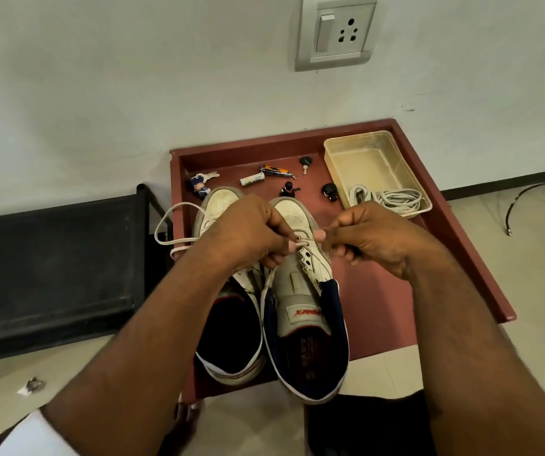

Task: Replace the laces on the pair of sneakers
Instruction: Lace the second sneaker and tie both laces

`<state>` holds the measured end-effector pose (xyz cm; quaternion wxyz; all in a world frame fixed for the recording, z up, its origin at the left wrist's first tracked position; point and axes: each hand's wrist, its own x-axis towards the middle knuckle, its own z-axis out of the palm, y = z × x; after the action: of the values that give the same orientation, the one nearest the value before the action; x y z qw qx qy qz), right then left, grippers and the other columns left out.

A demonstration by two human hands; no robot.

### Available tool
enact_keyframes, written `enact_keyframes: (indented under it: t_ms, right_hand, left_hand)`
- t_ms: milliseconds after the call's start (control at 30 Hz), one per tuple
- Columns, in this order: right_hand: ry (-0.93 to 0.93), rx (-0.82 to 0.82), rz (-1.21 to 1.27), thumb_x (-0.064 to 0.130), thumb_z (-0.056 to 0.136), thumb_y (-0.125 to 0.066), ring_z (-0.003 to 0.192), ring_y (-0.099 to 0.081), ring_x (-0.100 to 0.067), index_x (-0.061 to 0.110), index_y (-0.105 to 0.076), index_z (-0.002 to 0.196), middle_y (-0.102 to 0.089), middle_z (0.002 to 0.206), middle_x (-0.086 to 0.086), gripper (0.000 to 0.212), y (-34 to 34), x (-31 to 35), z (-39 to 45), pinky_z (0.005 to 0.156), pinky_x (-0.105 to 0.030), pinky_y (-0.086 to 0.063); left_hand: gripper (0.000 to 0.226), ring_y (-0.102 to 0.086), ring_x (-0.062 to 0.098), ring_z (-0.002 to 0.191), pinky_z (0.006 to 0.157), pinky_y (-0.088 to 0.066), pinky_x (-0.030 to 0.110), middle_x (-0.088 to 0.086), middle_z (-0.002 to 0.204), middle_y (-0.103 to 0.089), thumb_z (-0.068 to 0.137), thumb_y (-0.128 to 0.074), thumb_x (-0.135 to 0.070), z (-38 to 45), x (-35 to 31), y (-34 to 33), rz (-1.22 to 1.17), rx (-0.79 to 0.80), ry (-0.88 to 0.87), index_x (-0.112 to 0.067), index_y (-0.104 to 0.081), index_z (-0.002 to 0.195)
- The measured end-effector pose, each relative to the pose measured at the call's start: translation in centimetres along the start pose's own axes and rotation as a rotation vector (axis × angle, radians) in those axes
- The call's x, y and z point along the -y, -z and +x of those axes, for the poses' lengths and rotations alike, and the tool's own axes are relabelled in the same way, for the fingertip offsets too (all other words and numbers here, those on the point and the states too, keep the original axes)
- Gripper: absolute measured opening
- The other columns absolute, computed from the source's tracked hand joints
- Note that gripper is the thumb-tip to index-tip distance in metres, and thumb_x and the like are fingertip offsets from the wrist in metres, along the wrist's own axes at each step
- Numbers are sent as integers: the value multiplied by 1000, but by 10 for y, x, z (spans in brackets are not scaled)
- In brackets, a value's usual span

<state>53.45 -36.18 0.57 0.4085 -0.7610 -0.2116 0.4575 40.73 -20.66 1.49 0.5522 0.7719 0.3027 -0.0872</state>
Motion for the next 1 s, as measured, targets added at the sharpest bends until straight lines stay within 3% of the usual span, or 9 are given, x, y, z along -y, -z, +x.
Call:
enact_keyframes:
  t_ms: [67, 167, 300, 367, 433, 500, 700, 867, 1000]
  right_hand:
    - [-49, -101, -84, 36, 76, -79, 50, -52, -12, 9, -66, 74, -60, 56, -1, 30, -8, -2, 4, 48, -24, -46]
    - [-114, -135, -415, 48, 70, -82, 57, -57, -10, 21, -58, 76, -61, 66, 5, 36, -34, 0, 9, 50, -23, -44]
    - [-109, -227, -738, 34, 74, -78, 86, -64, -21, 15, -66, 102, -68, 96, -4, 36, -50, 5, 17, 66, -27, -49]
    - [-119, -247, -661, 21, 78, -72, 82, -67, -24, 11, -69, 98, -69, 92, -9, 22, -43, 4, 19, 66, -30, -52]
    - [-155, -223, -424, 9, 81, -70, 64, -66, -22, 9, -72, 87, -71, 80, -12, 6, -35, 1, 17, 65, -35, -59]
    - [-196, -202, -235, 5, 82, -73, 55, -61, -19, 7, -72, 80, -72, 79, -15, 3, -29, -1, 14, 63, -37, -58]
    - [-249, -189, -32, -4, 82, -70, 66, -64, -22, 2, -72, 82, -72, 82, -15, 6, -24, -7, 16, 70, -41, -59]
    - [-247, -169, 21, -5, 82, -70, 64, -65, -18, -1, -71, 89, -71, 79, -11, 7, -21, -8, 18, 56, -30, -59]
    - [-240, -173, 33, -5, 84, -68, 65, -66, -19, -1, -70, 90, -72, 81, -12, 8, -20, -9, 18, 64, -36, -59]
  left_hand:
    - [2, -66, 18, 56, 60, -60, 30, 15, 70, -72, 82, -73, 1, 3, 5, -3, 31, -97, 25, -1, -74, 83]
    - [7, -68, 18, 59, 62, -60, 32, 8, 67, -71, 81, -73, -5, 9, 9, -10, 139, -230, 0, -9, -75, 76]
    - [5, -65, 11, 70, 66, -50, 23, 0, 78, -73, 79, -75, -15, 12, 9, -16, 310, -221, -25, -17, -79, 81]
    - [7, -66, 11, 75, 70, -52, 24, -1, 82, -74, 77, -78, -17, 13, 9, -20, 357, -186, -3, -20, -80, 83]
    - [7, -67, 13, 77, 74, -56, 29, -1, 82, -74, 76, -80, -19, 15, 6, -21, 370, -171, 13, -19, -80, 83]
    - [8, -68, 14, 77, 78, -58, 33, 0, 81, -75, 75, -82, -20, 18, 3, -22, 360, -168, 15, -18, -81, 83]
    - [11, -69, 17, 78, 80, -59, 37, 1, 79, -74, 71, -86, -19, 22, -5, -26, 389, -116, 25, -15, -80, 79]
    - [18, -68, 20, 87, 86, -56, 43, 1, 88, -73, 73, -84, -26, 28, -8, -28, 481, -132, 45, -16, -78, 87]
    - [18, -66, 17, 93, 87, -51, 37, -2, 94, -73, 77, -81, -28, 29, -10, -33, 516, -155, 50, -17, -77, 91]
